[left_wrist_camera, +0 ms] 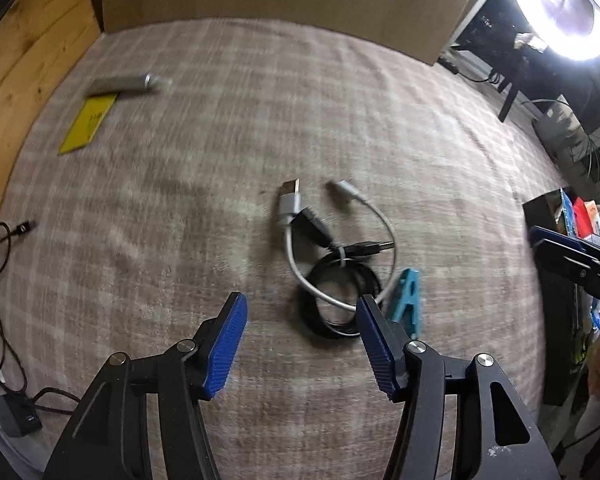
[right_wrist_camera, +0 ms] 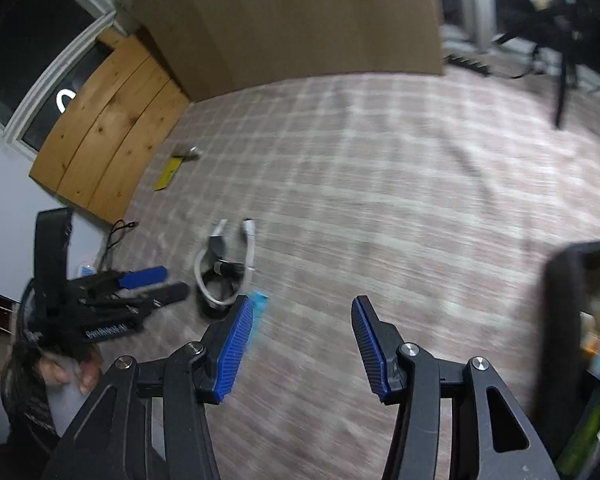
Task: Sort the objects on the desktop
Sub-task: 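Move both tools back toward the short white cable, then close both tools on the short white cable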
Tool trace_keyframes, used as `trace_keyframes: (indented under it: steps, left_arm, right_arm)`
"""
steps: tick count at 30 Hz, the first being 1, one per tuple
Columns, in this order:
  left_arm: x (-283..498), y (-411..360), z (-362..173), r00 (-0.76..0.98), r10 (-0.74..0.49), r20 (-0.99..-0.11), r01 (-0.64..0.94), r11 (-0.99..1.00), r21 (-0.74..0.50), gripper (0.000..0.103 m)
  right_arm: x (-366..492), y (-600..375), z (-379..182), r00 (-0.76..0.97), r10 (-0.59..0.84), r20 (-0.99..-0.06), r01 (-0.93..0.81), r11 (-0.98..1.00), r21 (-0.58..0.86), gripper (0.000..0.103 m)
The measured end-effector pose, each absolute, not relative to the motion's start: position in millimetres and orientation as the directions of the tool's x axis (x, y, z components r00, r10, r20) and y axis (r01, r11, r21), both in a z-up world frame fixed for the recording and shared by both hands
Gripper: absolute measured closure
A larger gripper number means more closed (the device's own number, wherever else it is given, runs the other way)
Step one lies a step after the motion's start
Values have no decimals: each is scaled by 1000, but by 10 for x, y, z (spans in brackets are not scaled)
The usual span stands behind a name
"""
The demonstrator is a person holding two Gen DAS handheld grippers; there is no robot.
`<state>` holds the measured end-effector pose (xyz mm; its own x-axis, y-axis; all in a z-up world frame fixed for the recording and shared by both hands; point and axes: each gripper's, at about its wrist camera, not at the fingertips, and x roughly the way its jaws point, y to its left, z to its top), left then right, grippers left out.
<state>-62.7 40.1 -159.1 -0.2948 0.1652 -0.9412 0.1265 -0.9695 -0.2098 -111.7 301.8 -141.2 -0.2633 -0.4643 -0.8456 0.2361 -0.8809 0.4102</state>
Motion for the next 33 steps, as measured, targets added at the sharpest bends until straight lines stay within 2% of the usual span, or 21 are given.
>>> trace_keyframes:
  steps: [6,12,16,19,21,23,27,33]
  left_arm:
    - [-683,200,-1757,-289,262,-921,175,-931,-320,42]
    - [-747,172,-1836,-297,326,-898,191,-901,-390,43]
    - [-826,219,-1867,-301,349,-887,187,-891,-414,44]
    - [-882,236,-1880,-303,347,-888,184,-892,-412,54]
    - [-902,245,-1883,-300,337,-892,187,-897,-401,75]
    - [-910,241,-1887,-302,330,-894,188,-899,-395,83]
    - [-896,284,-1845,-319,332,-888,189,-896,-402,93]
    - [-860,337,-1706,-351,321,-880,183,-898,-401,94]
  right_arm:
    - [-1379,2599,-1695,-172,-519,-837,233,-847,478,56]
    - [-1547,2424,-1969,-112,-542,-833,187,-835,518,65]
    - [-1617,2377,-2099,-78,-565,-821,157,-820,550,77]
    - [-1642,2347,-2149,-73,-556,-828,154,-826,542,83]
    - [-1644,2332,-2166,-71,-558,-827,159,-824,543,90]
    - [-1641,2328,-2157,-81,-559,-825,158,-825,543,96]
    - [-1632,2308,-2109,-90,-564,-821,171,-821,545,99]
    - [-1581,2301,-1987,-99,-601,-793,183,-794,579,100]
